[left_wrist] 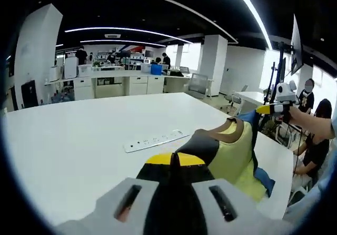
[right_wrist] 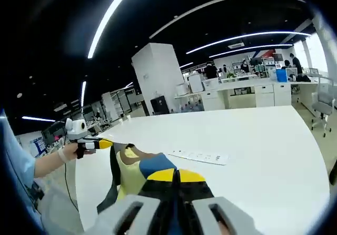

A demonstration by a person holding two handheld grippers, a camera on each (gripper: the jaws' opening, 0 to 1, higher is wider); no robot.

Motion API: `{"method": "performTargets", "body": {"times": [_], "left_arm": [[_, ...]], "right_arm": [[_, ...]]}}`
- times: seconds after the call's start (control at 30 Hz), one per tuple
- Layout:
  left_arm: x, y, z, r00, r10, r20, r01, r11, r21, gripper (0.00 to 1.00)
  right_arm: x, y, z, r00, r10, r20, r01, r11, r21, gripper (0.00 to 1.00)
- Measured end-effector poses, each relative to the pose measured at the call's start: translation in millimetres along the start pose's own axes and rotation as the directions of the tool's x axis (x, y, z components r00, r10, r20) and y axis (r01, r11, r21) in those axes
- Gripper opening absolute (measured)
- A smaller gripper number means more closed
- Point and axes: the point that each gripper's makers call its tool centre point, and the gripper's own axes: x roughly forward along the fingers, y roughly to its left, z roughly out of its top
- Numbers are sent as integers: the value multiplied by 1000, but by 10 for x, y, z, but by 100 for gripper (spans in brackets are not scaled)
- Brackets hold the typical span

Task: Fold the garment on the visible template until the final outline fits inside the template.

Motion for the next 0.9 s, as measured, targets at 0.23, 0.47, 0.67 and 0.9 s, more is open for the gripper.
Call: {"method": "performTargets", "body": {"times": [0.23, 0.47, 0.67, 0.9], "left_arm": [[420, 257, -352, 996, 29, -85, -31, 999, -19, 0], [721, 444, -511, 991, 55, -120, -60, 998, -35, 0], [936, 585, -717, 983, 75, -168, -83, 996, -39, 0], [1104, 648, -911, 973, 80, -218, -89, 995, -34, 0]], "right_arm": [[473, -302, -345, 996, -24, -81, 27, 999, 35, 0], [762, -423, -495, 991, -35, -132, 40, 999, 31, 0], [942, -569, -633, 983, -34, -182, 44, 998, 47, 0], [1093, -717, -847, 970, -45, -238, 58, 997, 51, 0]]}}
